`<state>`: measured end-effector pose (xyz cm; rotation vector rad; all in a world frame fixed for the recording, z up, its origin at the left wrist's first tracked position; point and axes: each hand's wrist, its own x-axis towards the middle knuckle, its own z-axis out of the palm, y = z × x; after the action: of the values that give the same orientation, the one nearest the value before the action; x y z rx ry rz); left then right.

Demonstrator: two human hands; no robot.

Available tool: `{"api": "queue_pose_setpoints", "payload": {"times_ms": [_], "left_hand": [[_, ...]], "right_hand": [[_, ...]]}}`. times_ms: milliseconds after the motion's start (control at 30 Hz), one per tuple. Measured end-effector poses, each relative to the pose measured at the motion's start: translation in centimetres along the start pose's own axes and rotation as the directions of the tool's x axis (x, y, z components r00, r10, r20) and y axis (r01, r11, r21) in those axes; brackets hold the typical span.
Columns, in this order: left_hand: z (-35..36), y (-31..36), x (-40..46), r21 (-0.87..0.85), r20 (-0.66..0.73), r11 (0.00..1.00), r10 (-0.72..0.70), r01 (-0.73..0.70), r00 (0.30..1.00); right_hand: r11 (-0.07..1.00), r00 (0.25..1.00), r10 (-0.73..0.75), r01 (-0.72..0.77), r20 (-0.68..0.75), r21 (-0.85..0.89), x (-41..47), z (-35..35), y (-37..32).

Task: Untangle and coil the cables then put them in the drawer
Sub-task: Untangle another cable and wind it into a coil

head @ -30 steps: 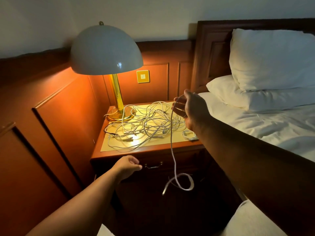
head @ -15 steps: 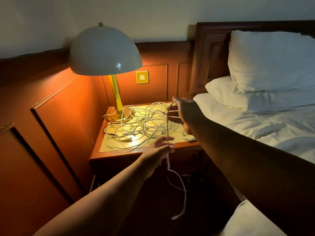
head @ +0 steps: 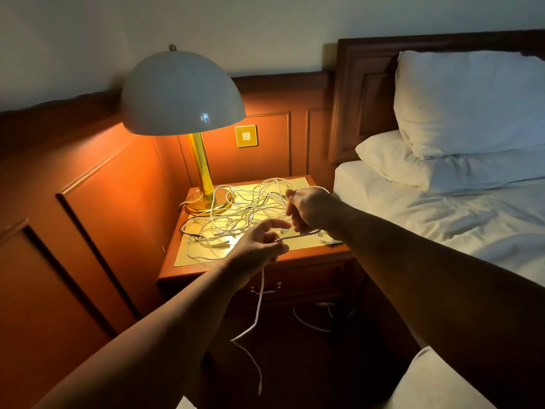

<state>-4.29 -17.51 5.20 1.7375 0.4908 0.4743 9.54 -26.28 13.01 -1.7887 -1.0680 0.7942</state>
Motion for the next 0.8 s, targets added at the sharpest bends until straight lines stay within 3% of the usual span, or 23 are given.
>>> {"api": "queue_pose_setpoints", "payload": {"times_ms": [100,200,367,500,567,633,700,800], "left_hand": [[-0.3,0.6,-0.3,0.047,0.038,0.999,0.025,-0.027,0.999],[-1.1,1.6,-0.3,0.065,-0.002,0.995,0.075,-0.075,0.997],[-2.3,2.5,-0.4,0.247,-0.074,0.95,0.214,-0.19,0.974],[-2.0,3.1,-0.6,0.323,-0.111,0.921,0.265,-0.217,0.958],[-1.5,3.0,-0.7,0.242,-0.126,0.954,0.21,-0.175,0.97],[-0.7,2.5,-1.0,-0.051,-0.084,0.991,0.118,-0.123,0.989],[0.2,2.1,-1.3,-0.266,-0.082,0.96,0.073,-0.093,0.994],[1.0,1.8,-1.3,-0.151,-0.237,0.978,0.106,-0.144,0.966]], "right_hand": [[0.996,0.999,-0.043,0.045,0.028,-0.072,0.1,-0.1,0.6],[0.976,0.988,0.028,0.005,0.15,-0.218,-0.4,0.5,1.1],[0.992,0.954,0.056,-0.088,0.295,0.095,-0.7,-0.1,2.4],[0.971,0.891,0.055,-0.152,0.45,0.183,-1.6,-0.3,3.0],[0.931,0.869,0.034,-0.206,0.494,0.3,-1.9,0.3,3.0],[0.852,0.856,0.002,-0.273,0.518,0.448,-2.1,0.9,3.0],[0.787,0.846,-0.014,-0.319,0.533,0.528,-2.1,1.4,3.1],[0.779,0.893,-0.01,-0.275,0.451,0.563,-2.1,2.1,3.6]]}}
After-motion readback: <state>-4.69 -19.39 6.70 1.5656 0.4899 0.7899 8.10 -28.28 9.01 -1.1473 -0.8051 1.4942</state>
